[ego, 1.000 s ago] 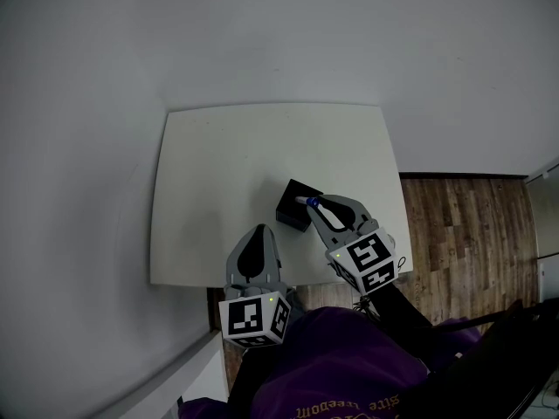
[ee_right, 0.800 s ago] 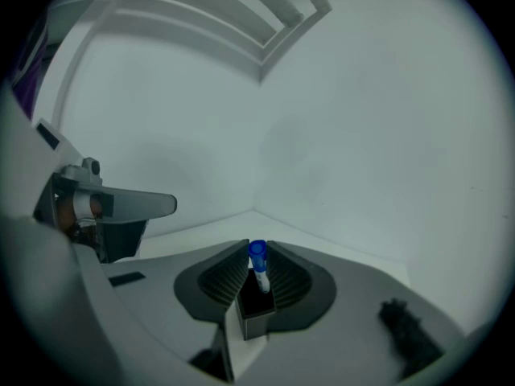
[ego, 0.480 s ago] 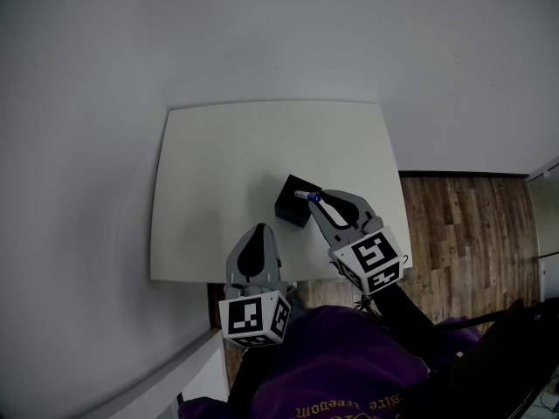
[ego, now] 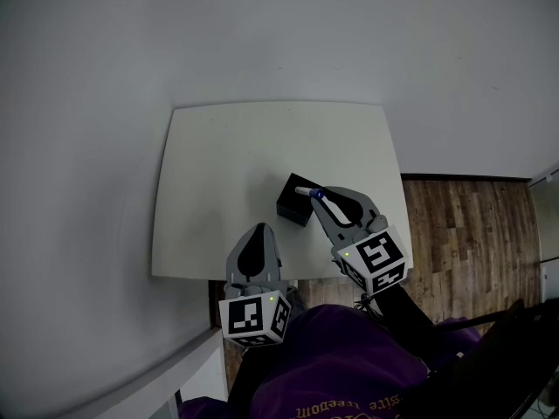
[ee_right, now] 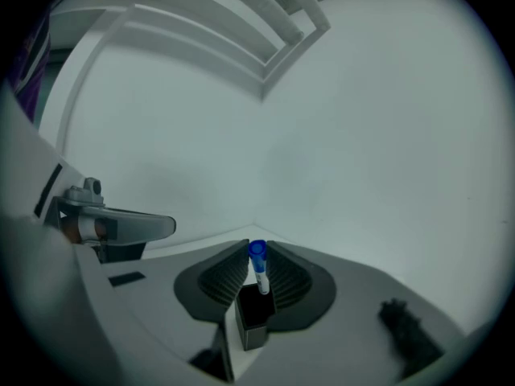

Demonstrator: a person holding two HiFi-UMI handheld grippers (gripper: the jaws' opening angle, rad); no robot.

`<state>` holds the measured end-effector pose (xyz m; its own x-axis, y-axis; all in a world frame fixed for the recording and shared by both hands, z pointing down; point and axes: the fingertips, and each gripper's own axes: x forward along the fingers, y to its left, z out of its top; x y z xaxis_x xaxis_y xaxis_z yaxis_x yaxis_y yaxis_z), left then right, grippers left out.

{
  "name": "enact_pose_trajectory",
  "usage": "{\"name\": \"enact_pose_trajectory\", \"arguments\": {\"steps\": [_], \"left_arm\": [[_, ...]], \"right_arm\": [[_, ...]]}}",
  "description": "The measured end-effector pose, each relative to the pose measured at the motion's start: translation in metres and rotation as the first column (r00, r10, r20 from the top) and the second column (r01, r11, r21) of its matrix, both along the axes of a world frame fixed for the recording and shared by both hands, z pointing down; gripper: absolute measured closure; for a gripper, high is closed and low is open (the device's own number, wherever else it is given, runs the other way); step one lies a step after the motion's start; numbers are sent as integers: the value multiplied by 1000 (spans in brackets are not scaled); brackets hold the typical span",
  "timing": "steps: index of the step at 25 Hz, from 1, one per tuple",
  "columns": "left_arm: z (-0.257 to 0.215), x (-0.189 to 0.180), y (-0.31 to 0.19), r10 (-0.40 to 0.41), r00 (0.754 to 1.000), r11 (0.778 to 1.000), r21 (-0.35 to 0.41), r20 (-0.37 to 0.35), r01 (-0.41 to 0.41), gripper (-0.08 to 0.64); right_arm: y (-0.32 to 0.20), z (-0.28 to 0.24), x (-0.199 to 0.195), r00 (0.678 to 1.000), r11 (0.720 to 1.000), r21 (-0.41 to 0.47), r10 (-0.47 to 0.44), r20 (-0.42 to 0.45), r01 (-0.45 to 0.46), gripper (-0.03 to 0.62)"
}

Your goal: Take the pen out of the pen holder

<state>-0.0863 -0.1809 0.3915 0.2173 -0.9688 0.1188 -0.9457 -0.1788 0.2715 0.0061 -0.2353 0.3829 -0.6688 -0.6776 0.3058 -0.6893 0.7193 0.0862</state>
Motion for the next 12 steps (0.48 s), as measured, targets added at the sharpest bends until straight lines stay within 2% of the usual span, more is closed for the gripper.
{"name": "enact_pose_trajectory", "arguments": {"steps": [12], "left_arm": [[-2, 2, 3, 5, 1000, 1000, 12, -1, -5, 554]], "right_arm": [[2, -15, 5, 1000, 999, 37, 8, 21, -8, 518]]}}
